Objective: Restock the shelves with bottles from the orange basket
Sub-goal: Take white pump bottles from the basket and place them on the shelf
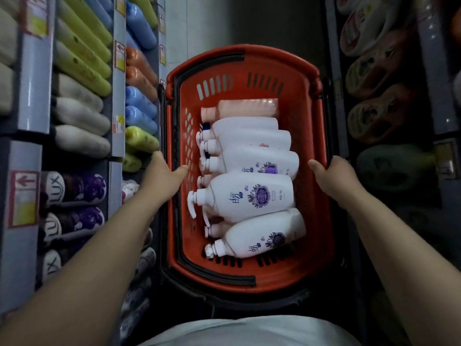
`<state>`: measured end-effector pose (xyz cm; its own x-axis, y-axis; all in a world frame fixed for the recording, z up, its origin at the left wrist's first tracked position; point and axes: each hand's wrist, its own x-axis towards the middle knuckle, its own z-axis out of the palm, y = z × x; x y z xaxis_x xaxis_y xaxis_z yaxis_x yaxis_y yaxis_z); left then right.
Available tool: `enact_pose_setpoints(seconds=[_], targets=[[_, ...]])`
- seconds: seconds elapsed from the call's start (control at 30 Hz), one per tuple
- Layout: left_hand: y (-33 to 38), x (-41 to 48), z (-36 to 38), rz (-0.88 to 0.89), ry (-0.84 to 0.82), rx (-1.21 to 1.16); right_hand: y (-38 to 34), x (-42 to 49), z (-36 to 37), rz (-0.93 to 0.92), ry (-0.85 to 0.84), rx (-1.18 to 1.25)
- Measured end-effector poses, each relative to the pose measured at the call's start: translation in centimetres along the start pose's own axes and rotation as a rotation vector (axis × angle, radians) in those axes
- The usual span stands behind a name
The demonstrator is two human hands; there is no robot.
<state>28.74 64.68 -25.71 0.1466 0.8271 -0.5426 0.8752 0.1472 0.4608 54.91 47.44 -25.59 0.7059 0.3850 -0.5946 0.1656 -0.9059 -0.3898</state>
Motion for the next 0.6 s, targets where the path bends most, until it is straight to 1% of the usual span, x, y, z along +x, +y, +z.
enact_pose_setpoints(seconds=[0.2,0.37,0.47,0.6], targets=[[-5.7,-6.9,1.1,-0.077,-0.035,-0.004,3.5,-6.1,1.6,-0.004,-0.036,-0.078],[-11.1,-9.9,2.3,-0.124,-0.088,0.015,7.1,-10.3,5.1,0.029,-0.065,-0.091],[-13.7,-11.0,3.0,-0.096,-0.12,0.044,10.0,-12.6,7.5,0.089,-0.068,-0.056],[-16.3,-13.1,3.9,-0.051,-0.114,0.081,13.7,-15.3,9.8,0.128,-0.068,-0.024]])
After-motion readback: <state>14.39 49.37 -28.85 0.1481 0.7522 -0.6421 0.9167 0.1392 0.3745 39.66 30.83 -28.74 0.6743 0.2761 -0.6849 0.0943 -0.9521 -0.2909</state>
